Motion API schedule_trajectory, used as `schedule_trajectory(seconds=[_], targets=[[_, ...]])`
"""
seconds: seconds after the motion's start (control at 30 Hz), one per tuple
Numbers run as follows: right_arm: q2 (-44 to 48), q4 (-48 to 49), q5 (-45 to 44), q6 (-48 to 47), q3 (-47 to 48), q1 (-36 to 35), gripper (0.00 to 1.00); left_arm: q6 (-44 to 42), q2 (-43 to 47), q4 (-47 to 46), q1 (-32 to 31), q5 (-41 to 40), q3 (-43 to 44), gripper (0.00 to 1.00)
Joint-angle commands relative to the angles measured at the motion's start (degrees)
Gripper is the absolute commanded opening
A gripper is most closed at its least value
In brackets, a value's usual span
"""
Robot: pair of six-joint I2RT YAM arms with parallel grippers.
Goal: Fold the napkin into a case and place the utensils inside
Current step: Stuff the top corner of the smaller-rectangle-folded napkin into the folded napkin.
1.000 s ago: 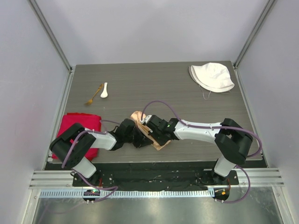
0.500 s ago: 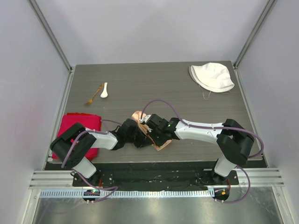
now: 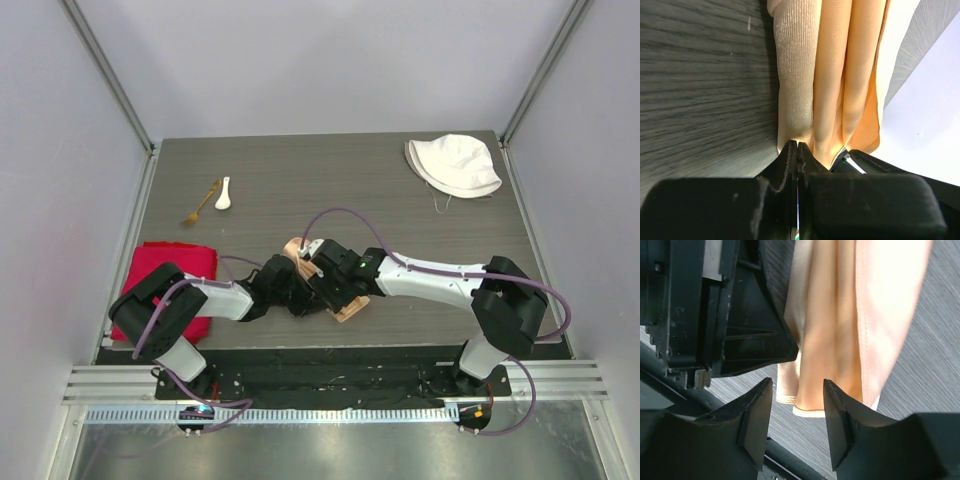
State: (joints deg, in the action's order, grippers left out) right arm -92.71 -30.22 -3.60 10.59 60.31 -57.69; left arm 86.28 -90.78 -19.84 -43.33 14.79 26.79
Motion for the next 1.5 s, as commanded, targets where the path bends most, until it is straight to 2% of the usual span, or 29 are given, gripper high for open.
schedule_trajectory(seconds=[0.0, 0.13, 0.6, 0.73, 0.97, 1.03, 1.33, 1.47], targets=[[2.4, -2.1, -4.0, -0.8, 2.4, -0.4, 0.47, -3.0, 0.2, 7.5, -0.4, -3.5, -0.8, 0.00], [0.0, -3.4, -6.1, -1.4, 2.8, -0.3, 0.30, -3.7, 0.9, 8.8, -0.4, -3.7, -0.2, 0.00], [-3.0, -3.5, -11.3, -3.2, 1.8, -0.3, 0.31, -4.3, 0.3, 9.4, -0.4, -3.4, 0.8, 0.00], [-4.5, -2.9, -12.0, -3.4, 2.1, -0.3, 0.28, -4.3, 0.4, 9.2, -0.4, -3.4, 0.6, 0.00], [-4.1, -3.3, -13.3, -3.1, 2.9, -1.2, 0.05, -4.1, 0.3, 8.4, -0.4, -3.3, 0.5, 0.00], [-3.5, -3.7, -12.8, -3.0, 3.5, -1.4, 0.01, -4.0, 0.1, 8.3, -0.4, -3.3, 0.5, 0.00], [-1.5, -6.4, -4.4, 0.4, 6.2, -2.3, 0.01, -3.8, -0.9, 7.5, -0.8, -3.3, 0.5, 0.00], [-1.7, -4.5, 0.2, 2.8, 6.0, -2.3, 0.01, -3.8, -0.8, 7.5, -1.1, -3.5, 0.5, 0.00]])
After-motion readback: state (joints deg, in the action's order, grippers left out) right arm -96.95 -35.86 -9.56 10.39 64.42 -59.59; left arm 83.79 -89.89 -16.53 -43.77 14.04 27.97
